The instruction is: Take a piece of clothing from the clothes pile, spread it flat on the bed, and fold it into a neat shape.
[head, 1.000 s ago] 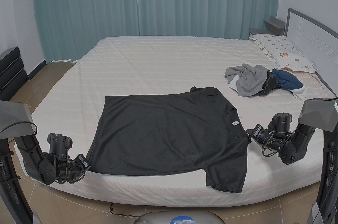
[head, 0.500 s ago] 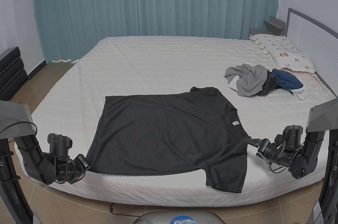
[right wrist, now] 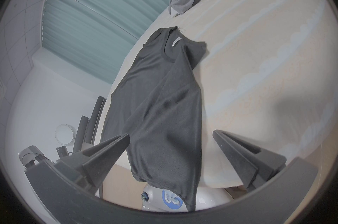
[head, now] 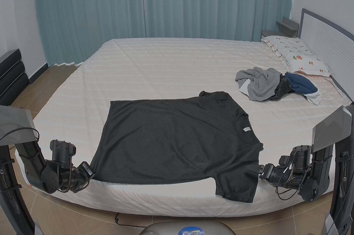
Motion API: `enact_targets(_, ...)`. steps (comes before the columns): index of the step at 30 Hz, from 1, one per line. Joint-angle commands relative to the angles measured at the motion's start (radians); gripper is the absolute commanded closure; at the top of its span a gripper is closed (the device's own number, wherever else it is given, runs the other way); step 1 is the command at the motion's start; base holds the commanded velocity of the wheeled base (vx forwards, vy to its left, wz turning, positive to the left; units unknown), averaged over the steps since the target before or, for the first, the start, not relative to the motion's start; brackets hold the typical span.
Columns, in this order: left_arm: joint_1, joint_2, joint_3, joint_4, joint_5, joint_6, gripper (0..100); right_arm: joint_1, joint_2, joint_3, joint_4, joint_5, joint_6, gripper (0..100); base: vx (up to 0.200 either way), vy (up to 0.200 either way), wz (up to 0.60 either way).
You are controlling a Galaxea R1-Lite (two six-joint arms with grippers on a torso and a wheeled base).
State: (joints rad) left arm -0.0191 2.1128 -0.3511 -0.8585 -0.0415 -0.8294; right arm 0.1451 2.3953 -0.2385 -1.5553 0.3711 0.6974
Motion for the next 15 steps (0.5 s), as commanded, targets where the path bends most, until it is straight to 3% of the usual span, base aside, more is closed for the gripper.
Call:
enact_targets(1,-0.001,0.003,0.003,-0.001,0.0,-0.001,100,0.008,0.018,-0.015,-0.009,0.002,0.001,0,0.0,0.0,0.0)
enact_targets(9,-0.001,0.004,0.001,-0.001,0.0,-0.001,100,0.025,0.008,-0.013,-0.011,-0.006,-0.003,0,0.0,0.0,0.0)
enact_targets(10,0.001,0.003,0.0,-0.001,0.0,-0.001,100,0.021,0.005,-0.007,-0.009,-0.006,-0.004,100,0.0,0.0,0.0)
enact_targets(15,0.001,0.001,0.0,-0.001,0.002,-0.001,100,-0.006,-0.015,0.031,-0.009,-0.008,-0.032,100,0.0,0.0,0.0)
